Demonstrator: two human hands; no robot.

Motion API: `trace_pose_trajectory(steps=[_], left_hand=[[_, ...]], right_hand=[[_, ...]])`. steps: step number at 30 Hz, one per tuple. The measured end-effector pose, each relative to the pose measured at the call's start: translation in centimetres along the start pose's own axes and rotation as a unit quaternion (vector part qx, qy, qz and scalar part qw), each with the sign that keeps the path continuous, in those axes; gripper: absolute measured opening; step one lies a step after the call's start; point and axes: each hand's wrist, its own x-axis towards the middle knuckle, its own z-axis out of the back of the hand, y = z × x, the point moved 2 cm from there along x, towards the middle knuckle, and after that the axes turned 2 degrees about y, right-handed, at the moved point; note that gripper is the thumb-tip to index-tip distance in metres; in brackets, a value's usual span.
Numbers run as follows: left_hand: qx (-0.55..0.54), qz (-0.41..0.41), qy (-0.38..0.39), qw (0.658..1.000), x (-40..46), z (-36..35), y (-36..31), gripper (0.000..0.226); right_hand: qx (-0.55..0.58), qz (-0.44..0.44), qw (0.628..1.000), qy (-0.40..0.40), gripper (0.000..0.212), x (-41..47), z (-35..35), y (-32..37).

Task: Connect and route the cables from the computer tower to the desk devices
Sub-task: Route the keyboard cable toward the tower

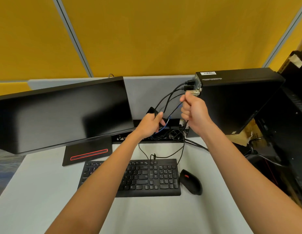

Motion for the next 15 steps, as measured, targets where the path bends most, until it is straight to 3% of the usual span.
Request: trace_pose_trajectory(steps=[2,3,7,10,13,15], left_hand=[[0.029,-0.021,-0.136,0.99,-0.1,1.4,0.0,0.049],[0.045,-0.031,-0.187,0.981,-0.2,2.3,-0.1,0.047],[0.117,-0.107,-0.31,0.937,-0.7,4.8,-1.6,0.051],[0.113,-0.17,-0.418,0.885,-1.1,5.9,-4.1,0.05],[0.148,-0.2,-0.443,0.861,-1.0,6.7,-6.3,0.054],[0.153,-0.174,-0.413,0.881,-0.4,6.9,-6.7,0.054]], right_hand=[[-0.267,0.041,0.963,-0.002,0.035,-0.4,1.1,-1.1],[-0.334,0.046,0.942,0.001,0.035,-0.7,1.8,-1.8],[-0.387,-0.023,0.922,0.001,0.034,-1.7,5.0,-6.2],[-0.495,-0.094,0.864,0.021,0.038,-2.7,7.5,-10.5],[-0.538,-0.188,0.821,-0.028,0.034,-4.7,11.5,-13.8],[-0.547,-0.218,0.807,-0.046,0.034,-5.8,13.4,-14.8]])
